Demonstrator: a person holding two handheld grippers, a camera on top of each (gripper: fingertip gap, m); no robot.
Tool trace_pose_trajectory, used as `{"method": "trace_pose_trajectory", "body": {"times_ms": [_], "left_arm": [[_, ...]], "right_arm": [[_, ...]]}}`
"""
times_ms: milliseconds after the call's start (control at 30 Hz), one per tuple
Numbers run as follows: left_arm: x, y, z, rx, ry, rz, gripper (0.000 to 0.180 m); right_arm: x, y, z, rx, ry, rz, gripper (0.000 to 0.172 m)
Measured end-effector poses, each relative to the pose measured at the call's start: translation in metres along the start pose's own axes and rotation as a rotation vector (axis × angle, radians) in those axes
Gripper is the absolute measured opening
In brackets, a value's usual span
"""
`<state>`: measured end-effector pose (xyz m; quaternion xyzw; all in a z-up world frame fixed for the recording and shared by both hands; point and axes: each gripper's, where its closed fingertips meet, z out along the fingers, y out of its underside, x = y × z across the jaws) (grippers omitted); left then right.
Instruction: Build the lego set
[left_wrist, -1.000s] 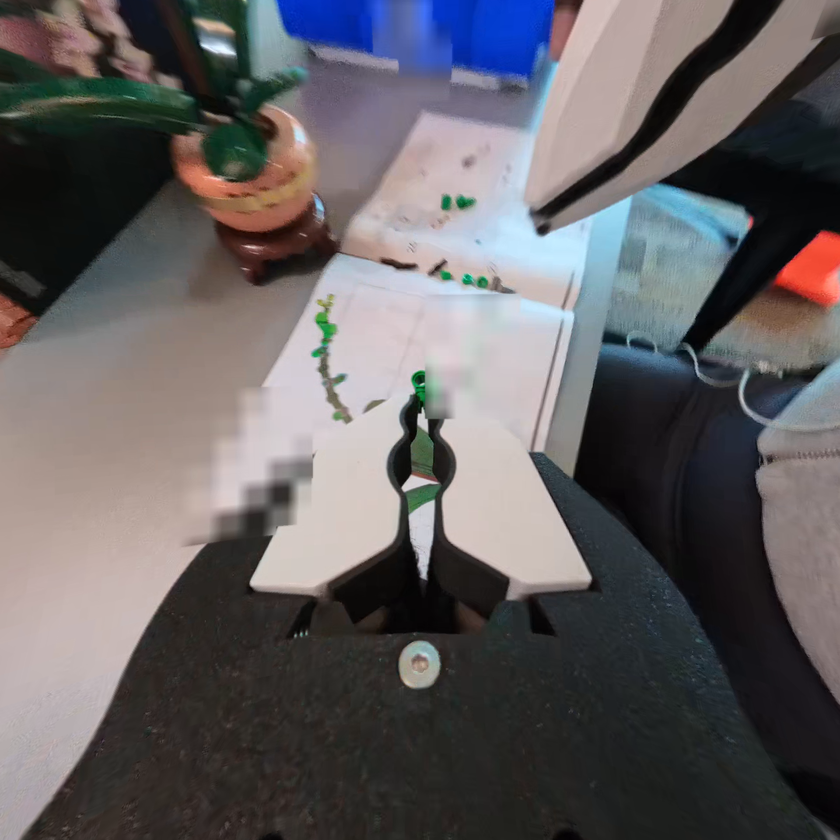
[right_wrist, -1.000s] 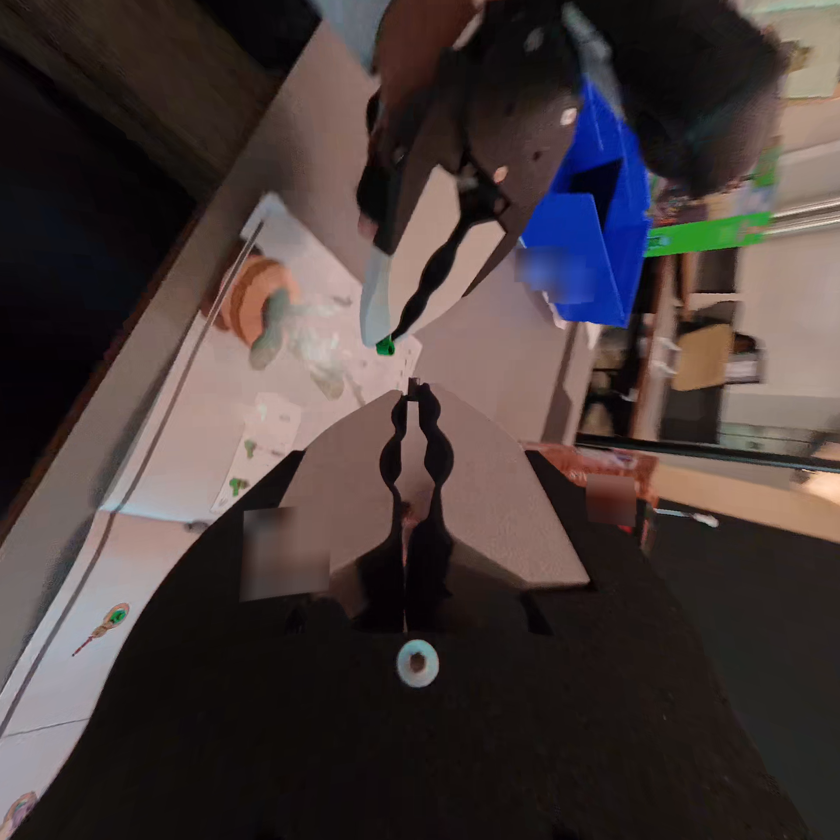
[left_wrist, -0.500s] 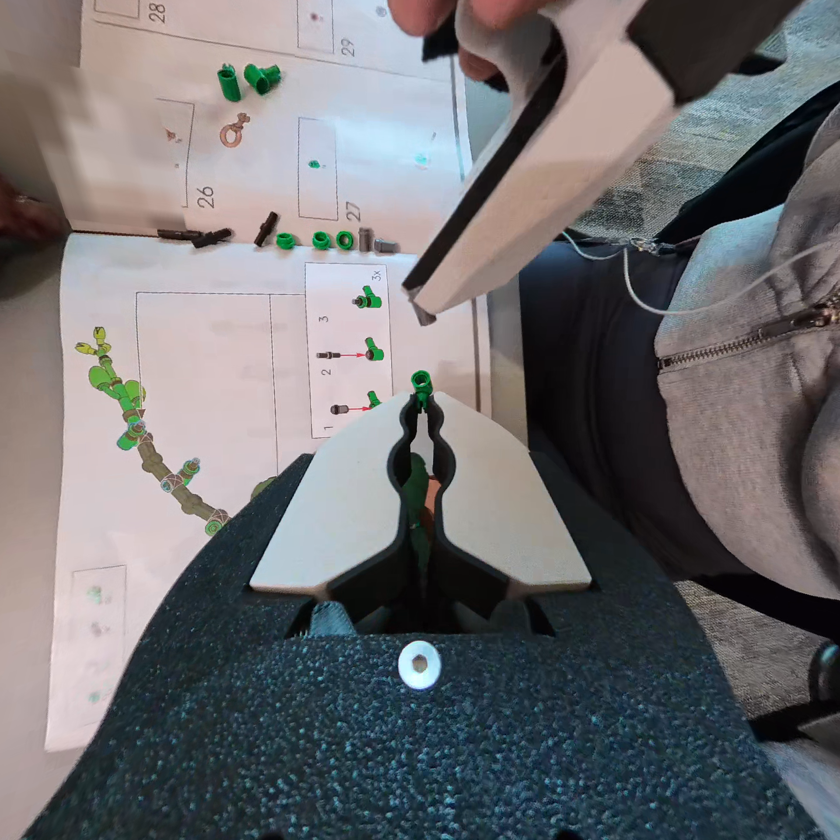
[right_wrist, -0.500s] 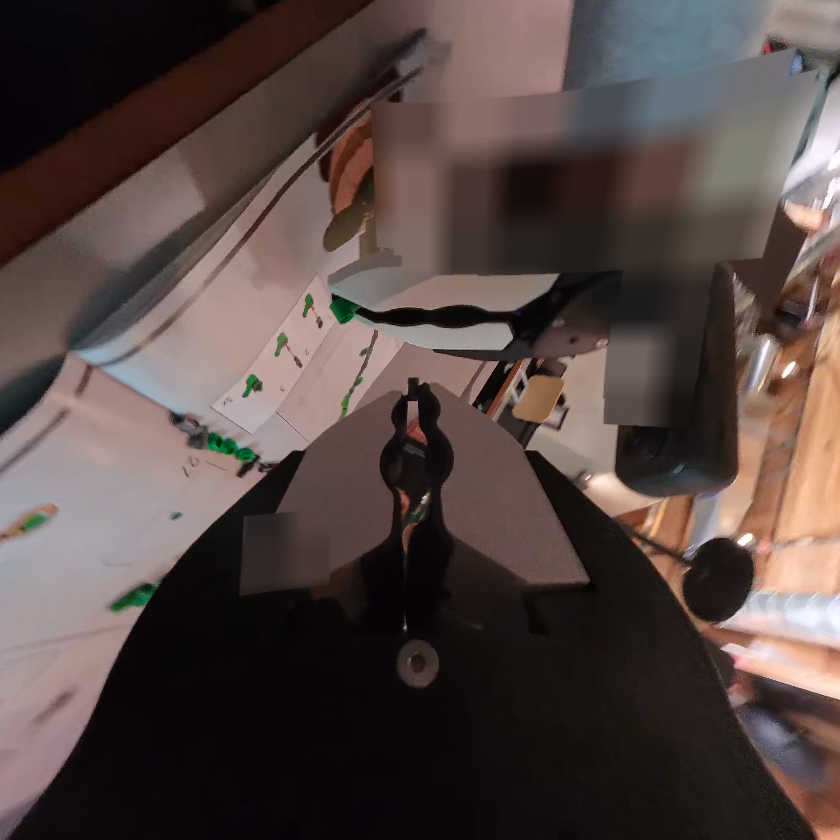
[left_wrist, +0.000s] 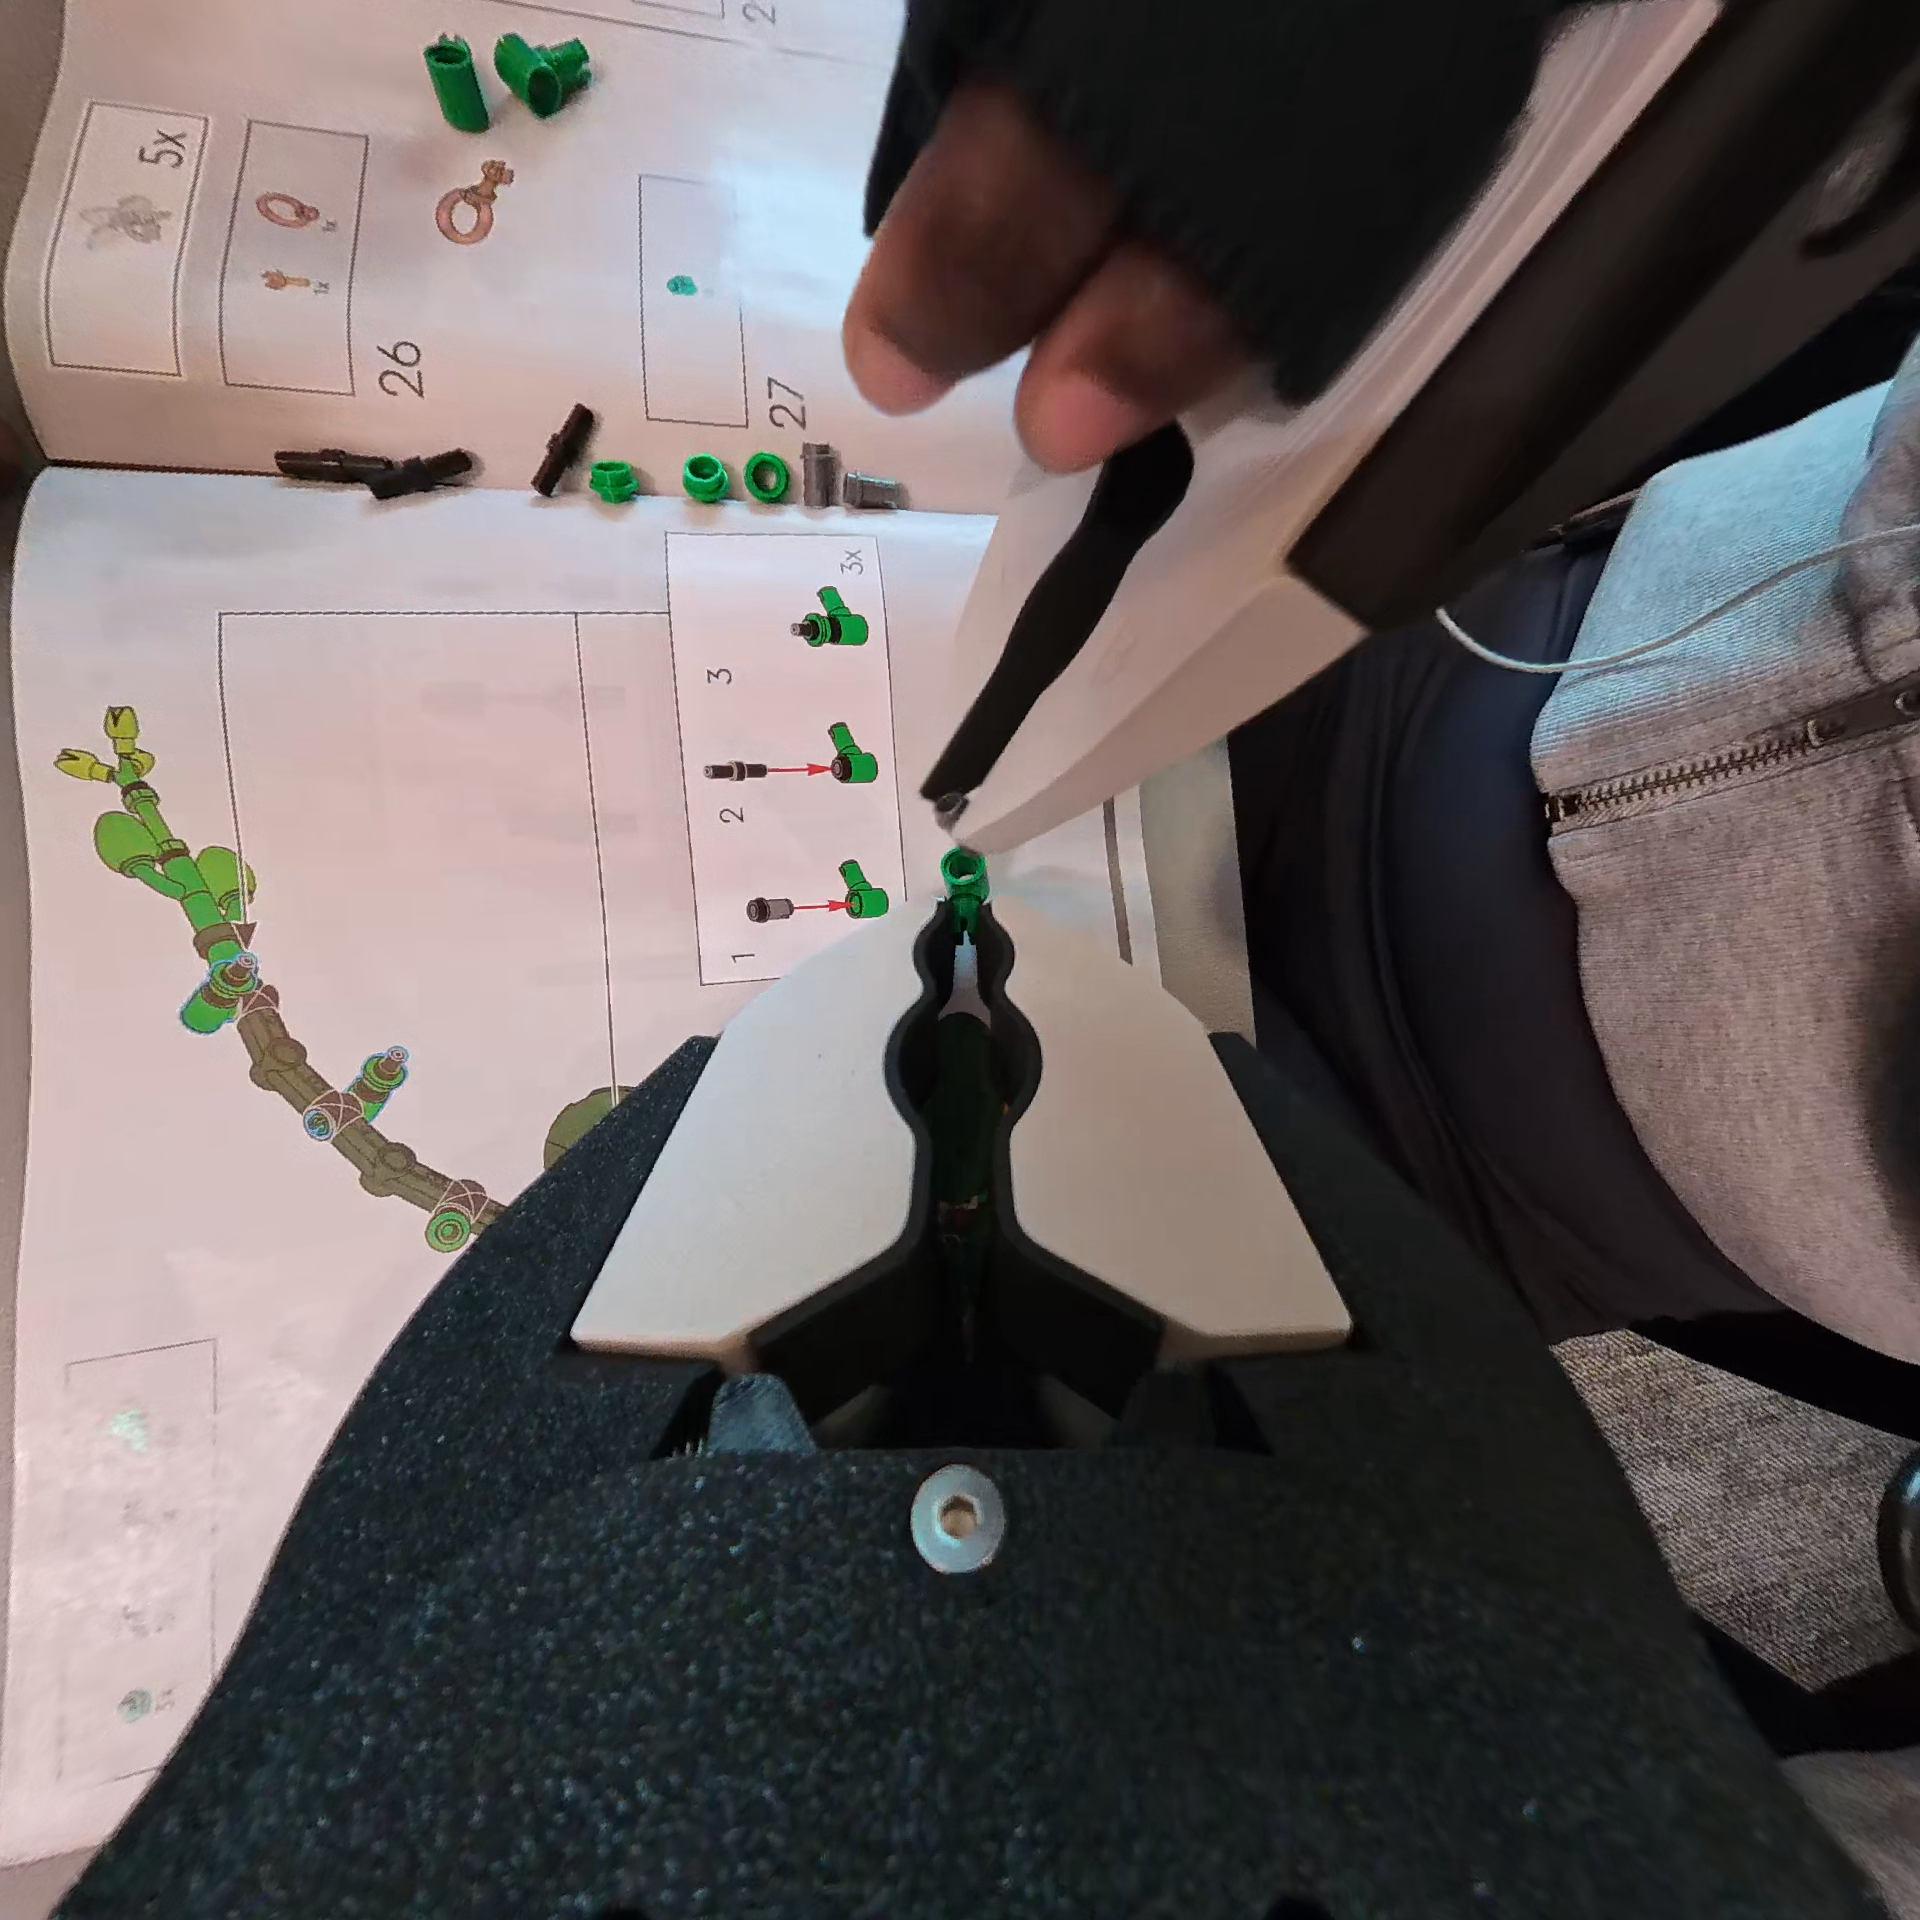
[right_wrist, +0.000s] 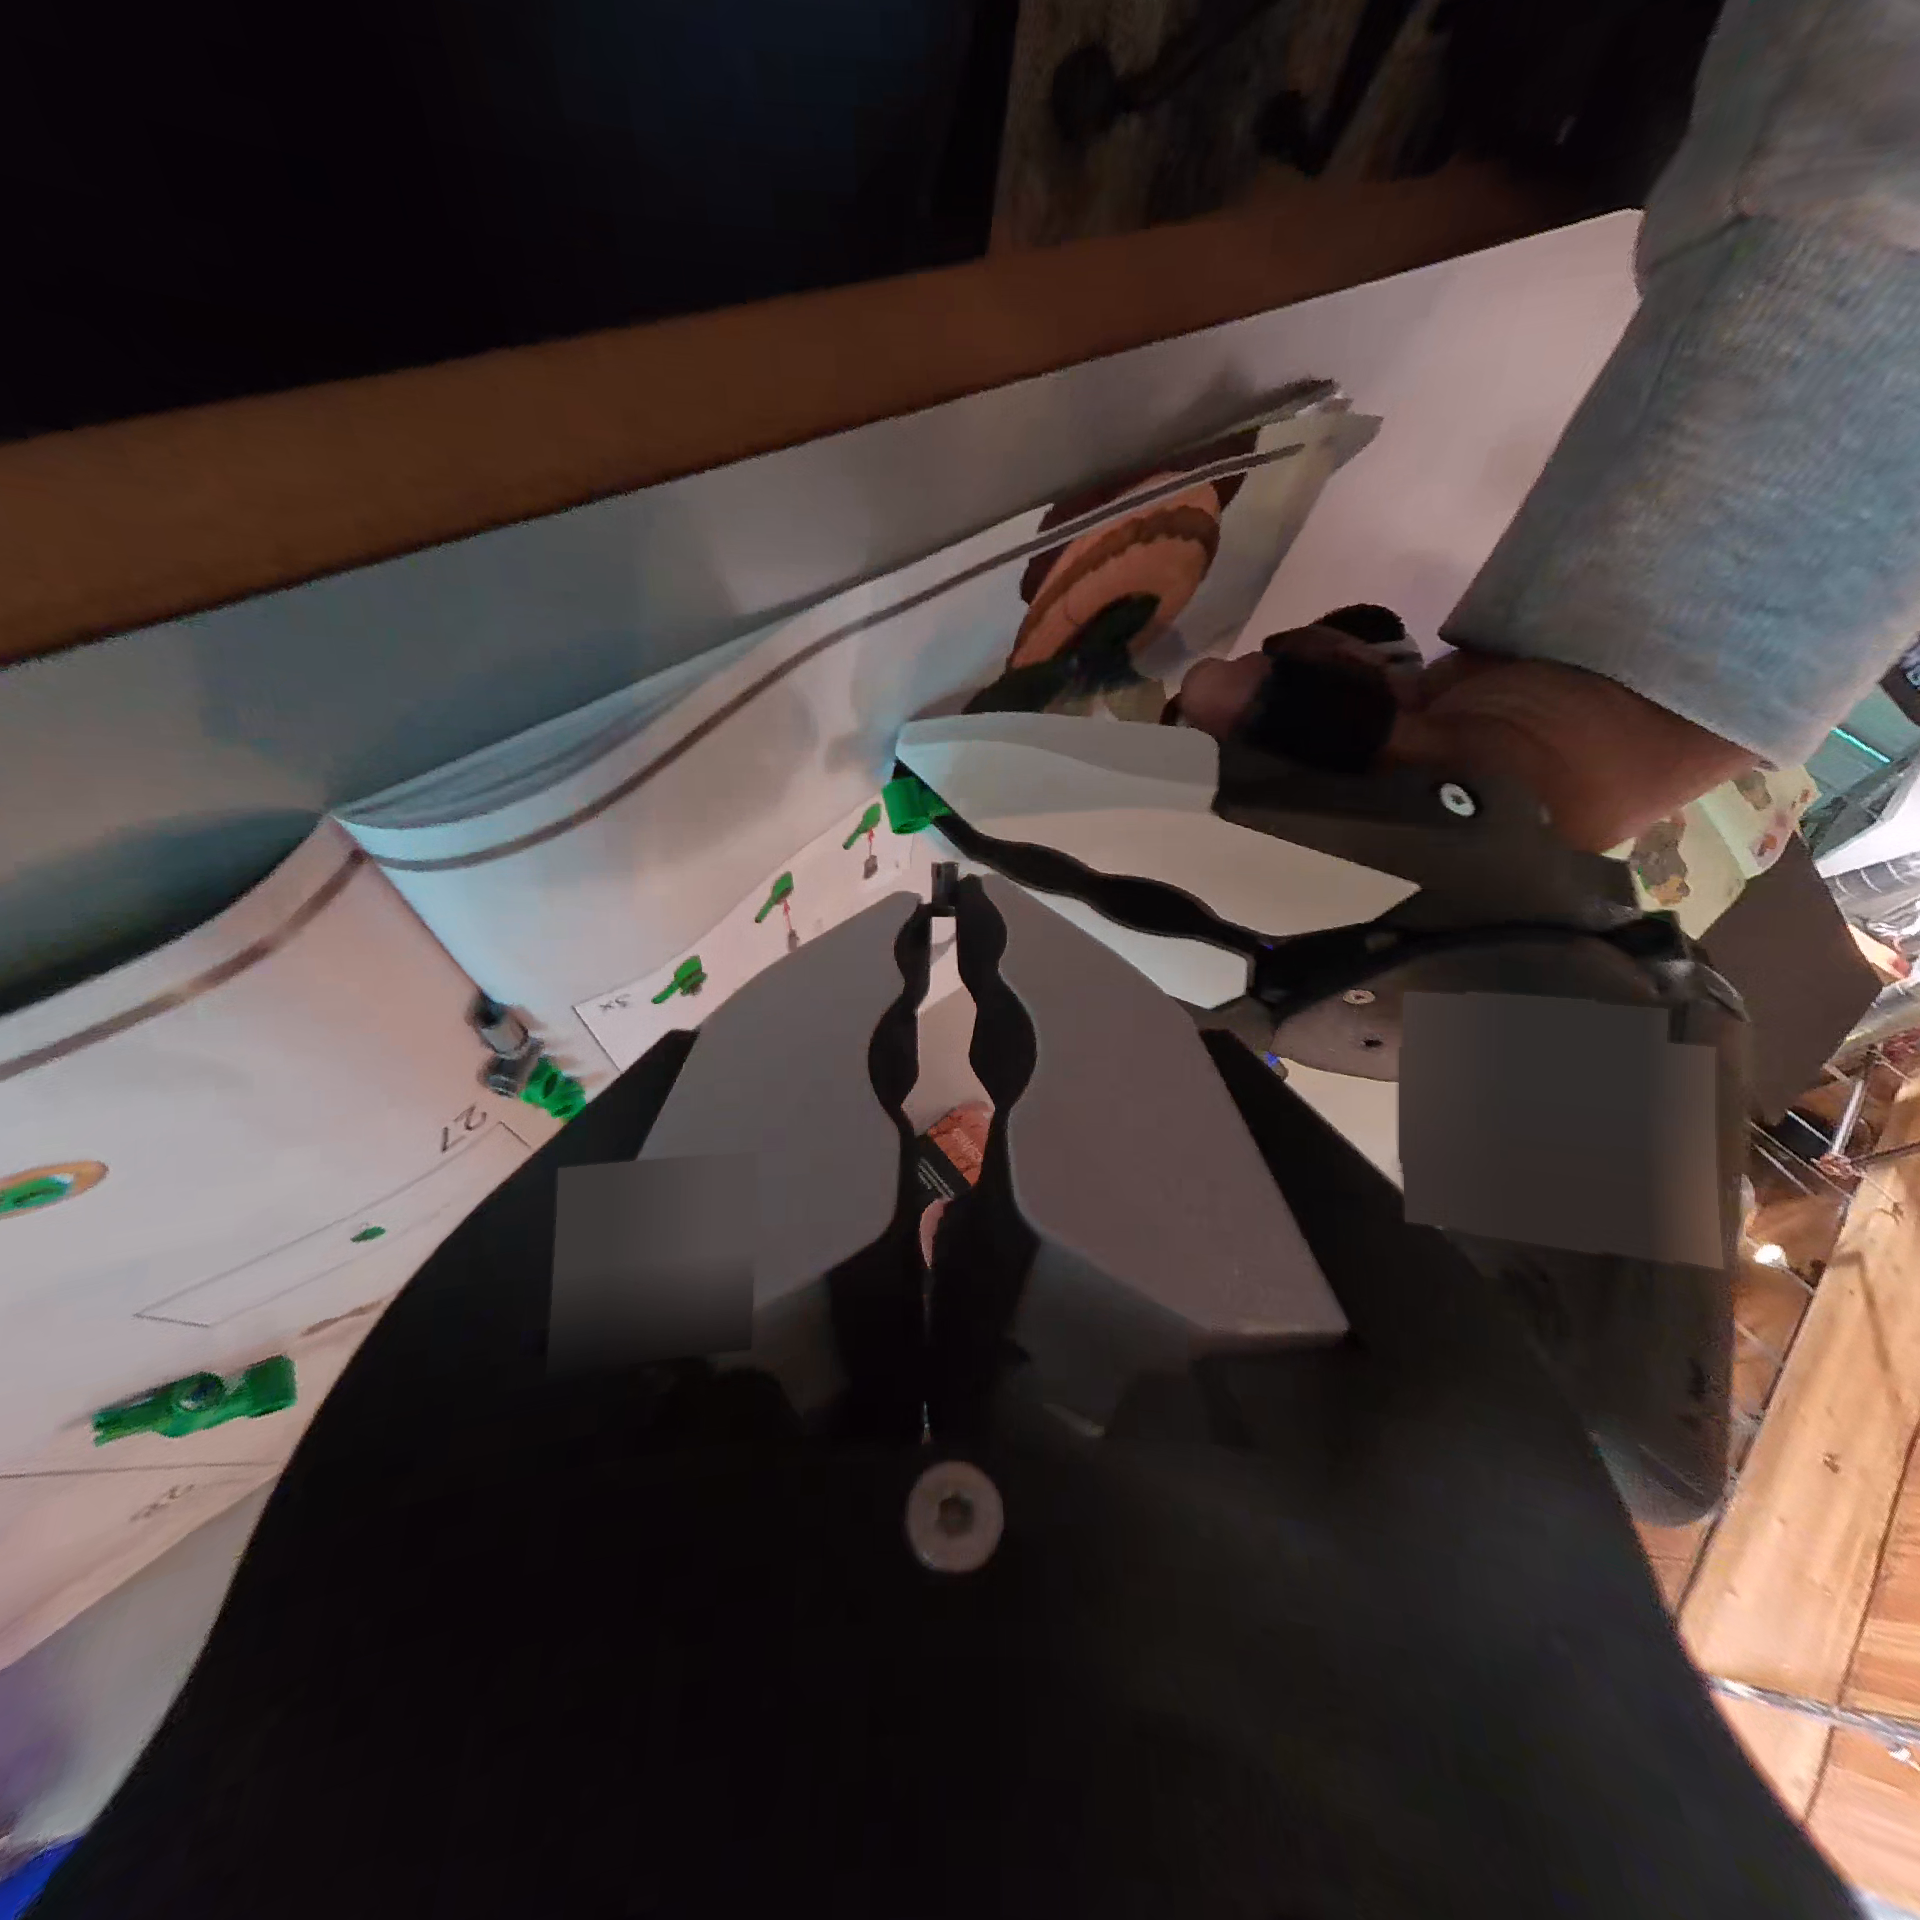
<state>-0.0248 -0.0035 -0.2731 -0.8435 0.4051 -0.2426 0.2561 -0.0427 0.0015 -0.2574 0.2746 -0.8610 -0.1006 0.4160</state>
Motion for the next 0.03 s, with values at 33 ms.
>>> {"method": "trace_pose_trajectory", "body": {"times_ms": [33], "left_arm": [[0.0, 0.0001, -0.0001, 0.0, -0.001, 0.001, 0.003]], "right_arm": [[-0.0009, 0.0005, -0.0004, -0.001, -0.003, 0.0, 0.003]]}}
